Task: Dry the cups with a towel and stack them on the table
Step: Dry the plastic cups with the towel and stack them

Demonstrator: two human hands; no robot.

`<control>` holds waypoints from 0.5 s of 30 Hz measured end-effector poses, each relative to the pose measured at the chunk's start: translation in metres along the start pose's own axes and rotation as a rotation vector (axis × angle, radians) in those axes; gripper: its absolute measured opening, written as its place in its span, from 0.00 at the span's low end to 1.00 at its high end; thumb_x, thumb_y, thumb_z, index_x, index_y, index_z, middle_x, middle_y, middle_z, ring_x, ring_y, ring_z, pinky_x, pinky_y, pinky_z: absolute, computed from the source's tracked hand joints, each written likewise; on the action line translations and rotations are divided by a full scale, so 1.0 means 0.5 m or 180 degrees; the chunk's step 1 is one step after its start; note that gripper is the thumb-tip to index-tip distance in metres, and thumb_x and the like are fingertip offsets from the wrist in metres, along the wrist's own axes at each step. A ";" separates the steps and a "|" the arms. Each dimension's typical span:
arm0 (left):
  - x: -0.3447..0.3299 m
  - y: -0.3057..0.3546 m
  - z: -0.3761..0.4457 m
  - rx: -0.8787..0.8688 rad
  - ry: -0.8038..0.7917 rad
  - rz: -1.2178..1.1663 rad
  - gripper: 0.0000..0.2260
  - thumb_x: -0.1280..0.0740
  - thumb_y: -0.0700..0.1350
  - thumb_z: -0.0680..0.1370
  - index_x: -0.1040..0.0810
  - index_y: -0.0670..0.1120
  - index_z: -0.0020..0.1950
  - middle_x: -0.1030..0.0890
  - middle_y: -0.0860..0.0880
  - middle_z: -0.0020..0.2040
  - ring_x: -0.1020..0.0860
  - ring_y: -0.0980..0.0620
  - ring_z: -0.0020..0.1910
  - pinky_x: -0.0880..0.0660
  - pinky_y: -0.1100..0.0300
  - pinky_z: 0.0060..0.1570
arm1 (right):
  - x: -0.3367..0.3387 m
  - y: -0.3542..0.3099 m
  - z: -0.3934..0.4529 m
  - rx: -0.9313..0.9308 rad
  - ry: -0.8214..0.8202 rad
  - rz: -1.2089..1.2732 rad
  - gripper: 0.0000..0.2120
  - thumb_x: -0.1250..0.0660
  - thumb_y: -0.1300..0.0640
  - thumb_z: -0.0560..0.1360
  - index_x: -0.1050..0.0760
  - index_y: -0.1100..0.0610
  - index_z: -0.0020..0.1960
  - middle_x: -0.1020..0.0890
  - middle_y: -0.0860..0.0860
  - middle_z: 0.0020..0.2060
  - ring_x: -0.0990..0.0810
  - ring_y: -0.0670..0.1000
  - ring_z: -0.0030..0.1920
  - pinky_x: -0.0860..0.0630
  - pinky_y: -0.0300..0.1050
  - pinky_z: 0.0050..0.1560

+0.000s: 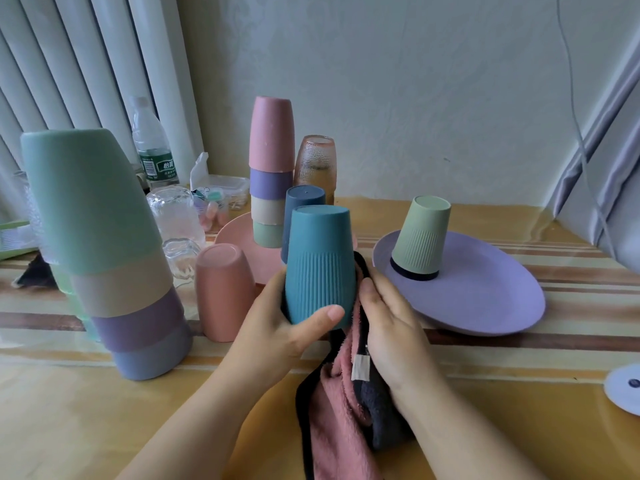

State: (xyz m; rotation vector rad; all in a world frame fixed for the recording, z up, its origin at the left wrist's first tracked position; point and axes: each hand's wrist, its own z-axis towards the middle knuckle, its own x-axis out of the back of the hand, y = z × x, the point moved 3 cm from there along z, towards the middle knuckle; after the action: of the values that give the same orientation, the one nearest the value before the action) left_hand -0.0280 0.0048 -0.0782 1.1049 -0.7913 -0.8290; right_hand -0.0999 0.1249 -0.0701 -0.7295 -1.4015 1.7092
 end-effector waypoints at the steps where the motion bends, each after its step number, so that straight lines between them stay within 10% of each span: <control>1: 0.004 -0.001 0.002 -0.0005 -0.0024 0.0090 0.26 0.25 0.58 0.62 0.26 0.53 0.58 0.17 0.60 0.47 0.19 0.61 0.46 0.22 0.66 0.43 | -0.001 -0.002 0.000 0.0107 0.0015 -0.0033 0.14 0.45 0.55 0.81 0.27 0.37 0.56 0.22 0.33 0.57 0.27 0.33 0.60 0.31 0.33 0.62; 7: 0.018 -0.022 0.005 0.0024 0.0127 0.1093 0.33 0.25 0.65 0.57 0.27 0.60 0.60 0.22 0.57 0.52 0.21 0.54 0.52 0.21 0.49 0.50 | 0.026 -0.028 0.002 0.0920 0.0350 -0.0417 0.16 0.44 0.58 0.81 0.31 0.39 0.61 0.27 0.32 0.60 0.32 0.28 0.62 0.37 0.23 0.60; 15: 0.010 -0.010 0.006 -0.0208 -0.0057 0.2086 0.34 0.21 0.53 0.62 0.27 0.52 0.66 0.24 0.56 0.53 0.28 0.61 0.47 0.34 0.77 0.44 | 0.031 -0.031 0.011 0.1221 -0.0162 -0.0947 0.15 0.44 0.55 0.79 0.26 0.50 0.63 0.26 0.43 0.66 0.32 0.33 0.66 0.39 0.26 0.64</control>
State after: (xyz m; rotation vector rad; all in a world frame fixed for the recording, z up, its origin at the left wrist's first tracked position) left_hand -0.0289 -0.0020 -0.0813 0.7077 -1.0529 -0.3067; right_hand -0.1092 0.1364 -0.0530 -0.2530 -1.1030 1.6951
